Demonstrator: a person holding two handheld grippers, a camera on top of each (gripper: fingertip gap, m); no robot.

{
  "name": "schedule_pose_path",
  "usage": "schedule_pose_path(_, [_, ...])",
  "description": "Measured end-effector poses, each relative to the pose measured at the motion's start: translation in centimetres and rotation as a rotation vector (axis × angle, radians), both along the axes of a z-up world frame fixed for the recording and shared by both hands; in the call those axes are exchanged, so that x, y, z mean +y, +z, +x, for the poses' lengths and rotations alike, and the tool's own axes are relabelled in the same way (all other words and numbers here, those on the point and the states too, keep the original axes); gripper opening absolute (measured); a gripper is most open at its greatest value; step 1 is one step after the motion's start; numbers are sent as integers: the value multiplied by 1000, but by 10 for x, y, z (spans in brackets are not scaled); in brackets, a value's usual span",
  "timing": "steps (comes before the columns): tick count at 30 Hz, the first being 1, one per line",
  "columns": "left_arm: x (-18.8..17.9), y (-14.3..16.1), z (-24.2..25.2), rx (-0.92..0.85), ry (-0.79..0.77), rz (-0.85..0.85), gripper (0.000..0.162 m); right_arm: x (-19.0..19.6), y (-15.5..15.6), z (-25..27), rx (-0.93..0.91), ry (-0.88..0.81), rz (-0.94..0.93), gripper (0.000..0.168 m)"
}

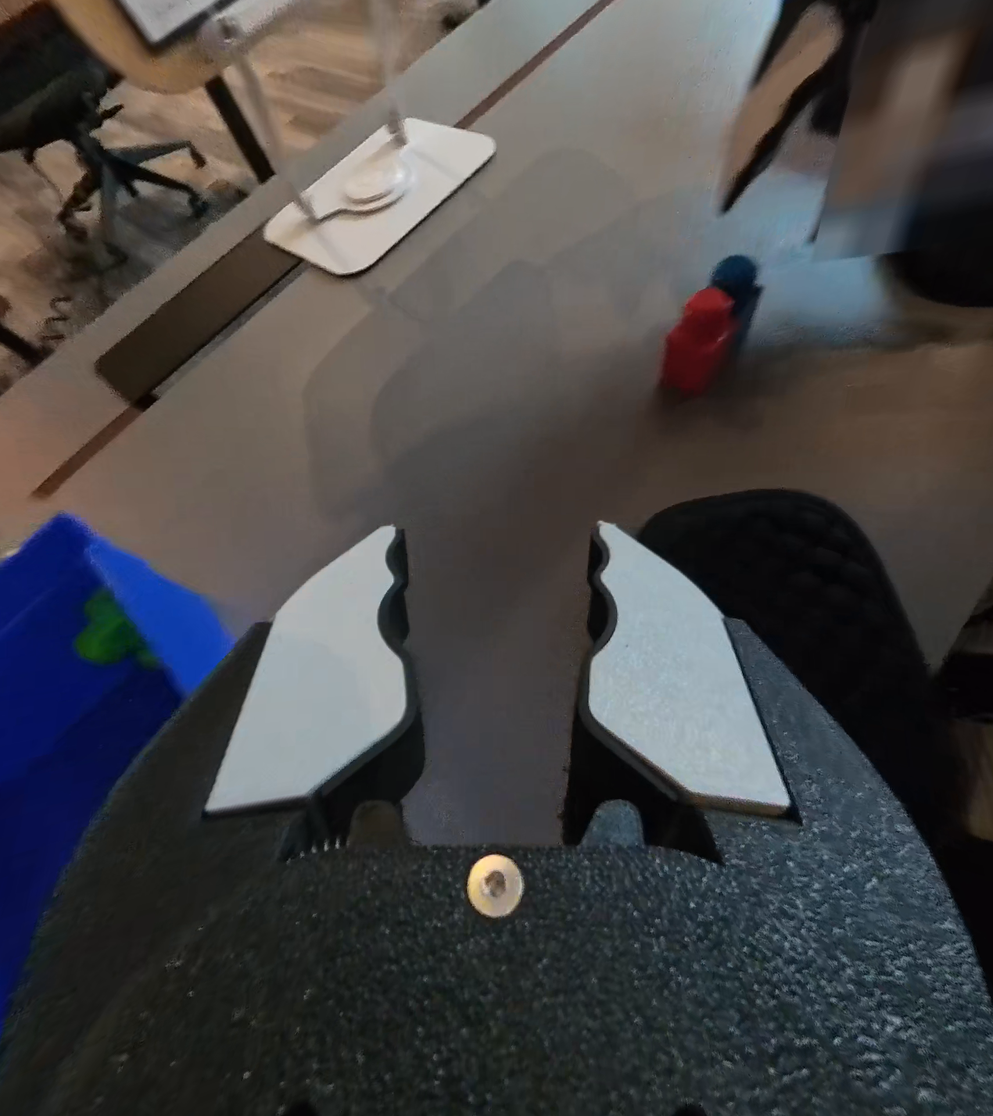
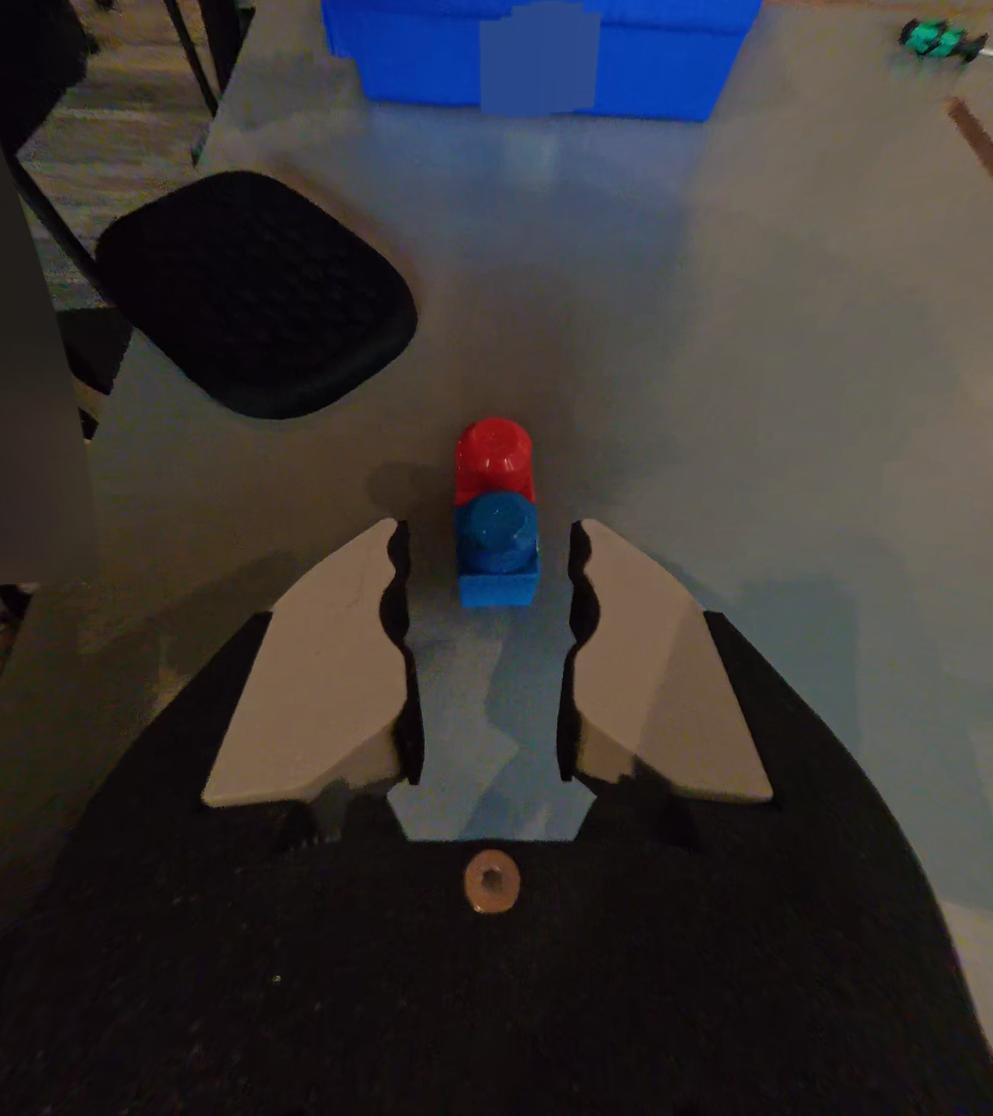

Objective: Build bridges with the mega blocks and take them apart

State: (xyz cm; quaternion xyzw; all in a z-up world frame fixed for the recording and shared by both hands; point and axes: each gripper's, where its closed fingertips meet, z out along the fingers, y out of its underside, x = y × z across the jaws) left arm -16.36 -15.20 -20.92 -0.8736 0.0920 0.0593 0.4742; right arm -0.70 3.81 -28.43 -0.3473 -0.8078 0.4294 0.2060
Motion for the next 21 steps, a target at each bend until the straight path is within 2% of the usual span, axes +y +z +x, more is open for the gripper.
schedule_pose_path(5, [-20,11,-90,85,105,-73,59,18,18,21,44,-88,7,51])
schedule_pose_path(8, [-19,10,-142,156,56,-64,55,31,27,31,60,-151,0,50])
schedule_pose_path(11, [-14,-7,-187,226,-32,-82,53,44,36,38,77,-222,19,50])
schedule_pose_path(15, [-1,-37,-226,172,-103,-95,52,55,48,44,89,-297,40,50])
schedule_pose_path(21, [10,-75,-248,172,-179,-173,51,59,59,46,81,-353,91,49])
